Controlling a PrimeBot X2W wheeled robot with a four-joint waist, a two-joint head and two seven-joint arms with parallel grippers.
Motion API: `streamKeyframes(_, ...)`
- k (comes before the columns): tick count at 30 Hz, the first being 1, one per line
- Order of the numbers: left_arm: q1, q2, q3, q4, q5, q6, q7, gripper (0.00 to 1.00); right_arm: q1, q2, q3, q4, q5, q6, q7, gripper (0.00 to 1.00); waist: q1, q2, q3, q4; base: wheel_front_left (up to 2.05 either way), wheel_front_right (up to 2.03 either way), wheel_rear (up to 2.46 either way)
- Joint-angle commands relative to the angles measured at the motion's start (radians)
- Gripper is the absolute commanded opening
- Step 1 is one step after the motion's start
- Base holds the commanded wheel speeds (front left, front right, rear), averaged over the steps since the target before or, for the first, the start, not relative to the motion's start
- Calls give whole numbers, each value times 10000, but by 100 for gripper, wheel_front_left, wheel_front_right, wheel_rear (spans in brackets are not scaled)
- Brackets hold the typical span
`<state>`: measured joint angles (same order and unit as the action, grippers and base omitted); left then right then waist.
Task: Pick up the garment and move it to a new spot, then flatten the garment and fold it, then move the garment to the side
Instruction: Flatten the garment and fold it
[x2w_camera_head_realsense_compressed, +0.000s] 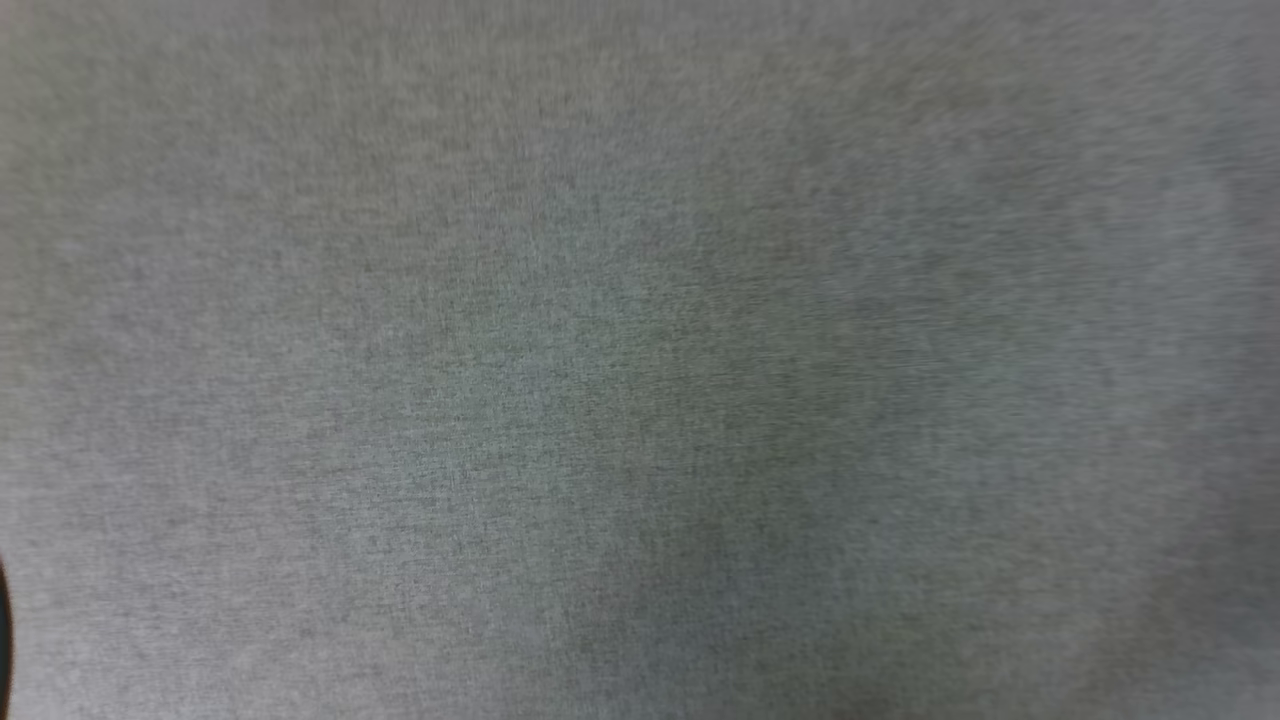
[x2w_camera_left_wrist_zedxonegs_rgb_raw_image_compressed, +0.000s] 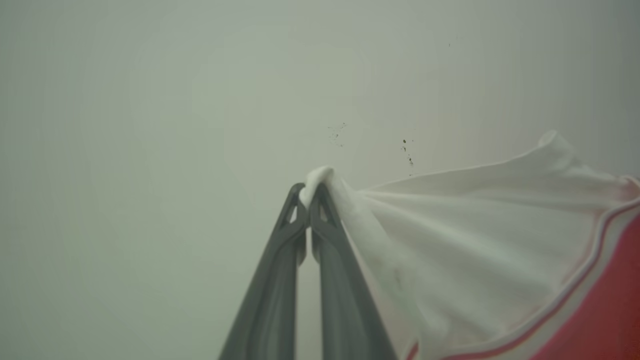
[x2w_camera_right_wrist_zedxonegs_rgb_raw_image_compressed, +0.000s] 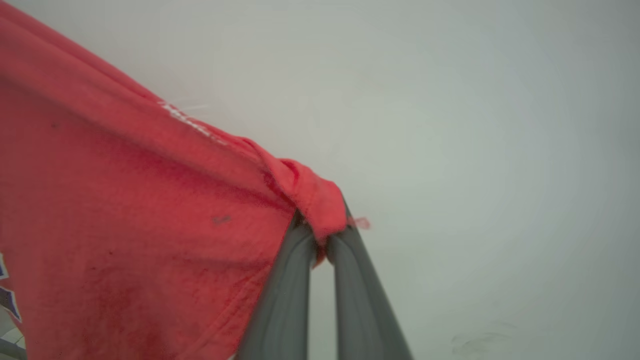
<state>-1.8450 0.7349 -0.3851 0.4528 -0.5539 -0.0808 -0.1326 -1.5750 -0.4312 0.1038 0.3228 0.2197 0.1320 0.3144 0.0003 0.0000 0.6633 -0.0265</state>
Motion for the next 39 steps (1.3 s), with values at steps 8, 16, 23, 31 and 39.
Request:
streamKeyframes(8,-822,-887,-574,1782,397,-309,-1141,0,-465,272,-113,1720,-791,-23,-1550,0,-3,0,947,506,0,0,0)
streamKeyframes(16,1527,-1687,-666,1877,234,-462,-1339,0,983,495,451,2927,-652,-22,-2456,0,-3,0,666,710,0,0,0)
streamKeyframes(23,5269,-2058,-504,959,276,-474,-1335,0,3218,627,1176,3663,-118,-20,-3062,0,-3,0,-463,719,0,0,0)
streamKeyframes(31,9614,-1897,-954,358,-47,-487,-1337,0,5954,202,2292,4095,1185,-20,-3308,0,-3,0,-2352,903,0,0,0)
streamKeyframes(39,13519,-1172,-1424,-603,-1053,-324,-317,0,8491,-330,3247,3465,2626,-22,-3098,0,-3,0,-4003,1080,0,0,0)
